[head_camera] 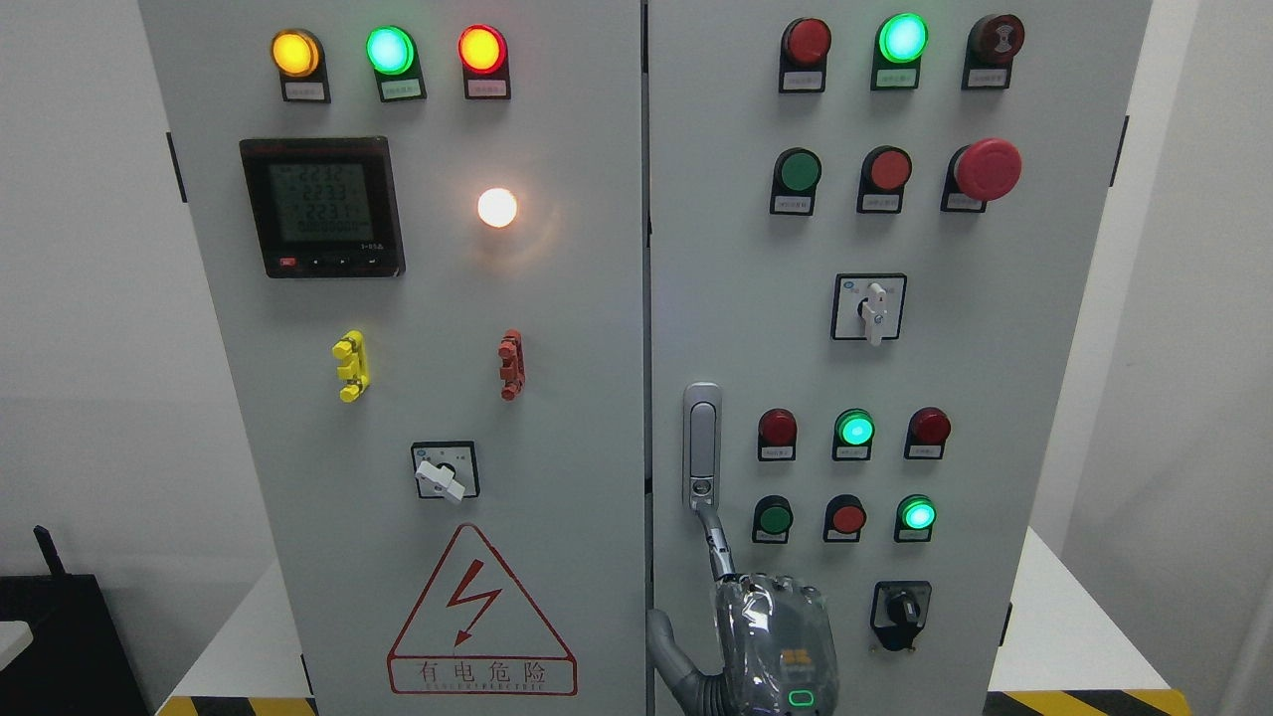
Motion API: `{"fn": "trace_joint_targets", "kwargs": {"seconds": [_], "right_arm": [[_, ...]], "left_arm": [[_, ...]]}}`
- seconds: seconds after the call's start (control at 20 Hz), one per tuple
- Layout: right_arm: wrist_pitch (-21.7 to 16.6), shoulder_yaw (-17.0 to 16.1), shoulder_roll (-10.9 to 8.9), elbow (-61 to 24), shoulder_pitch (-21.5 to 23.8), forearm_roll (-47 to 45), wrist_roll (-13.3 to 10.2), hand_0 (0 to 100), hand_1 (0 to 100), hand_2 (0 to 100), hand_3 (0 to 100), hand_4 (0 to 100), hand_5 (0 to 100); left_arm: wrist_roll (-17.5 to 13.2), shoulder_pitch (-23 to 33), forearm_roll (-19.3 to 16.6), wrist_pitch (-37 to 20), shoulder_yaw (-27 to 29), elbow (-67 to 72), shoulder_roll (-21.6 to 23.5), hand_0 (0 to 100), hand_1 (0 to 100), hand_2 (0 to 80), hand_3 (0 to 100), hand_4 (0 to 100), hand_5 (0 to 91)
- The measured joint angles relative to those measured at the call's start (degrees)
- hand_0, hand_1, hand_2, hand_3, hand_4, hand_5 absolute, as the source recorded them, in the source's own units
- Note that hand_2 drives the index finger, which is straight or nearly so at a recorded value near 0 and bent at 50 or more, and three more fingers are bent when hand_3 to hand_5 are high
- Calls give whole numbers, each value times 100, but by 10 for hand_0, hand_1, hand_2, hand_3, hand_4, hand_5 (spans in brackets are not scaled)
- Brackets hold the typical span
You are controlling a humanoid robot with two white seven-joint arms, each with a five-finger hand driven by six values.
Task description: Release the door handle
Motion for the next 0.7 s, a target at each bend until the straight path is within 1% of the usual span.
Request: {"fn": "trace_joint_targets", "kwargs": {"seconds": [0.35,0.7], "right_arm": [[-6,-1,3,18,13,-9,9,390,317,0,1000,1000,999],[-21,-5,3,-1,3,-21,-113,394,316,0,1000,1000,994]], "left_arm": [[0,0,0,0,0,0,0,120,389,0,0,0,0],[0,0,0,0,0,0,1,120,389,0,0,0,0]]}}
